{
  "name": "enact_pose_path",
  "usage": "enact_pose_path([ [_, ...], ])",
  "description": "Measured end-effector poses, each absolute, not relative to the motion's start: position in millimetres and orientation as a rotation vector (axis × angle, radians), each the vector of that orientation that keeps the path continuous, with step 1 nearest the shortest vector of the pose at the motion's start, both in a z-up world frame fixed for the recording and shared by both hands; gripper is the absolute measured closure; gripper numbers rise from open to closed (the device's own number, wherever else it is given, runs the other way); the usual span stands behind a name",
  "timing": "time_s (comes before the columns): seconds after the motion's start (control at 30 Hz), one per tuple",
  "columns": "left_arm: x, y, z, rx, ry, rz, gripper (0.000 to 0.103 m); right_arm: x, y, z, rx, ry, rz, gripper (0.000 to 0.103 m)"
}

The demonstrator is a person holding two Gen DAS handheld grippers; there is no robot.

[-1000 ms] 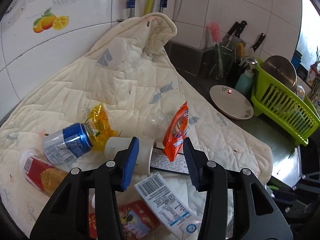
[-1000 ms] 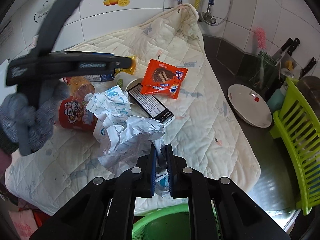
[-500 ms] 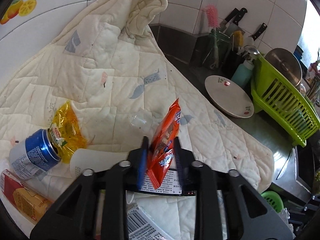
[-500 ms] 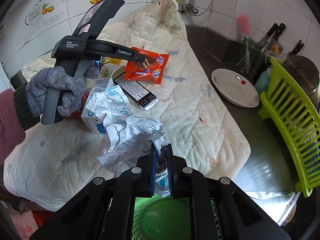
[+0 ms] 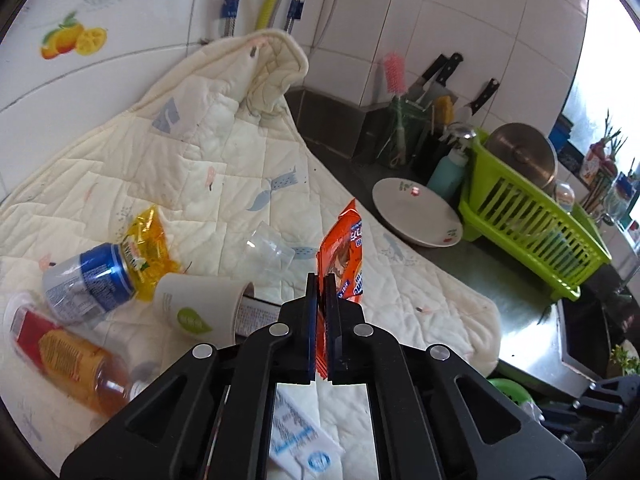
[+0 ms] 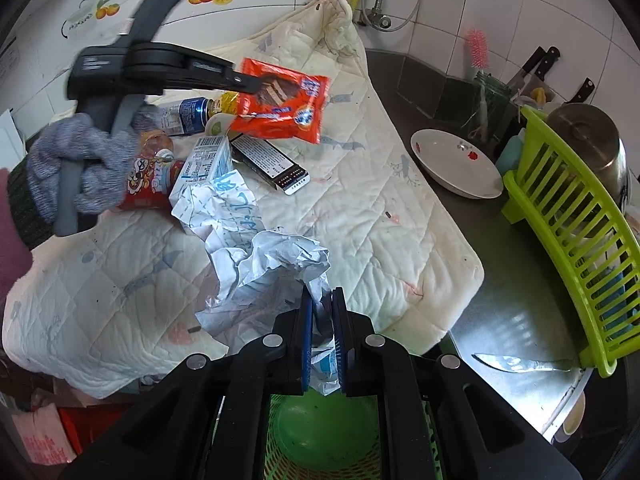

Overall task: Collect trash
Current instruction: 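Drop the foil into the green basket with the right tool while the left carries the wrapper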

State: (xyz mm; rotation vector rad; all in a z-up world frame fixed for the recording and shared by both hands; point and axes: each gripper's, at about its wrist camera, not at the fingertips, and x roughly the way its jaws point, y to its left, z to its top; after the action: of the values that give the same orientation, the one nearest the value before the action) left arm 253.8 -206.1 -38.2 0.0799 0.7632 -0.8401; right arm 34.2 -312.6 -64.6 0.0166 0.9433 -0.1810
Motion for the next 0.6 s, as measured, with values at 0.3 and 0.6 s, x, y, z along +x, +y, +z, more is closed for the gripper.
enact_pose_path([
  [0.3, 180, -144, -12, 0.033, 0.709, -0.82, 0.102, -6, -319, -69, -0.016, 0.953, -0.198, 0.093],
  [0.6, 99, -107, -6, 0.017, 0.69, -0.827, 0.102, -36, -330, -79, -0.01, 0.975, -0.221, 0.09],
])
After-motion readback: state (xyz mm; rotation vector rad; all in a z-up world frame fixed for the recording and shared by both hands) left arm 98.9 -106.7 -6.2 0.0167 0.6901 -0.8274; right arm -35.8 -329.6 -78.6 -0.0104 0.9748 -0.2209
